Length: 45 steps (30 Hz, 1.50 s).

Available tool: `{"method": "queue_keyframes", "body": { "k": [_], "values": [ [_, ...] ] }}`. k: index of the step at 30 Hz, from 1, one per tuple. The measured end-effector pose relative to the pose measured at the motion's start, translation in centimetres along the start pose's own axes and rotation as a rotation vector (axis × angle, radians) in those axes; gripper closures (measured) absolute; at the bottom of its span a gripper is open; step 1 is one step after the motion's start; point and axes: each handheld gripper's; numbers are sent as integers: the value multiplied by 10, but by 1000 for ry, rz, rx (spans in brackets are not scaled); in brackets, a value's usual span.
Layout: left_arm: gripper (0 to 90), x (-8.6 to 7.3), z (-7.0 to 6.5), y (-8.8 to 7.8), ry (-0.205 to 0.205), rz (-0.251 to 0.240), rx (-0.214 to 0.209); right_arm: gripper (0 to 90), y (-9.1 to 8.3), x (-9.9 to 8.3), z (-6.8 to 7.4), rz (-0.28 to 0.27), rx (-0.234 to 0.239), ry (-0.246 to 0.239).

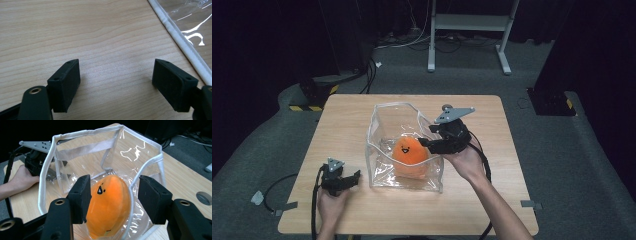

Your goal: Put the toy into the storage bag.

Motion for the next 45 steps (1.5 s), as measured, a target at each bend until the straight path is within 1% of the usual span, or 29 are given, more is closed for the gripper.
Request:
{"method": "queue_keyframes", "body": {
  "k": [9, 16, 17, 22, 25, 39, 45],
  "values": [
    [226, 0, 0, 0, 2, 3, -2, 439, -11, -3, -7, -25, -18, 16],
    [226, 0, 0, -1, 3, 4, -2, 439, -28, -7, -11, -60, -41, 32],
    [226, 0, 0, -1, 8, 10, -2, 439, -30, -7, -13, -65, -45, 34],
    [227, -1, -1, -1, 1, 3, -1, 439, -39, -10, -17, -80, -56, 42],
    [228, -1, -1, -1, 0, 2, -1, 440, -43, -13, -19, -84, -64, 46],
    [228, -1, -1, -1, -1, 1, -1, 441, -62, -22, -29, -140, -95, 80],
    [228, -1, -1, -1, 1, 1, -3, 441, -68, -26, -33, -153, -108, 91]
  ]
}}
Point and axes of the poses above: each handheld gripper's, and its own axes: y roughly forward along the jaws, x roughly out of its top, z roughly to its left, and after that the axes turned 7 degrees about -x, right-handed
